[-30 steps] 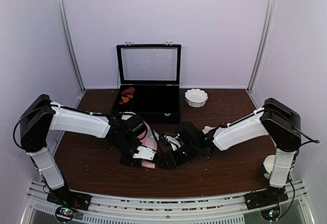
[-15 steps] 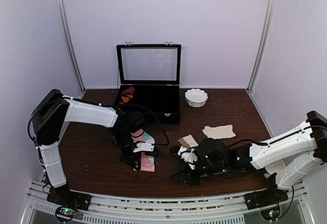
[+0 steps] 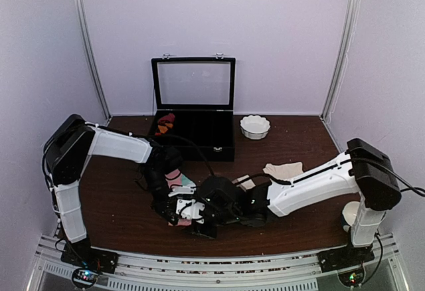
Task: Roll the socks
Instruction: Roll the sock at the center of the board.
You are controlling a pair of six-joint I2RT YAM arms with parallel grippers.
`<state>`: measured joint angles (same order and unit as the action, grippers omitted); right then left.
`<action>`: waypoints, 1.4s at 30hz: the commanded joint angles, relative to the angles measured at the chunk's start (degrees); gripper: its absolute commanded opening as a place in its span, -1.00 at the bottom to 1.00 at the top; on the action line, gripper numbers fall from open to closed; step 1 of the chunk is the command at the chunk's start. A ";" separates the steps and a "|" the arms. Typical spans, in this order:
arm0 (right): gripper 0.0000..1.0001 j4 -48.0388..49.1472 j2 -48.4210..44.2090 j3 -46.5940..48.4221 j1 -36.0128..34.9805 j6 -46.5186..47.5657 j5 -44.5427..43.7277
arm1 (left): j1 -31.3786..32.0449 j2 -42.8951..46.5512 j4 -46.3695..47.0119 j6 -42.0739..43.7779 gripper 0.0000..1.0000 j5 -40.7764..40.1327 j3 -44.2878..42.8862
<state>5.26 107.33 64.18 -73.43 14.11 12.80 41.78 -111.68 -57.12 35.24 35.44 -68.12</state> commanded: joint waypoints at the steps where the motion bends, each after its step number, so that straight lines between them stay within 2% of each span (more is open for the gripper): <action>1: -0.15 -2.27 3.82 2.38 -0.14 6.02 1.34 | -1.12 -1.07 -2.55 1.27 -0.81 2.24 -0.09; 10: -0.25 1.10 7.87 2.11 -0.05 7.86 -2.37 | -1.43 -2.09 -3.71 2.27 -0.79 2.44 -0.93; 20: -0.25 3.43 6.00 0.46 0.17 8.51 -6.46 | -1.43 -2.58 -3.96 2.20 -0.78 2.07 -1.84; 27: -0.27 3.38 7.75 0.97 1.63 8.57 -5.35 | -1.41 -2.48 -4.03 2.33 -0.79 1.86 -1.93; 36: -0.80 3.21 9.83 1.09 2.41 6.46 -0.66 | -1.44 -2.65 -4.14 2.25 -0.74 1.66 -2.63; 40: -0.78 3.83 9.92 0.46 2.32 6.00 -0.90 | -1.44 -2.73 -4.08 2.26 -0.70 1.49 -2.63; 42: -0.66 4.14 10.19 0.35 2.32 5.59 -1.54 | -1.44 -2.63 -4.14 2.37 -0.69 1.55 -2.55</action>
<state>8.43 116.11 65.36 -71.31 20.97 11.07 40.80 -113.62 -60.34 36.58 36.58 -69.60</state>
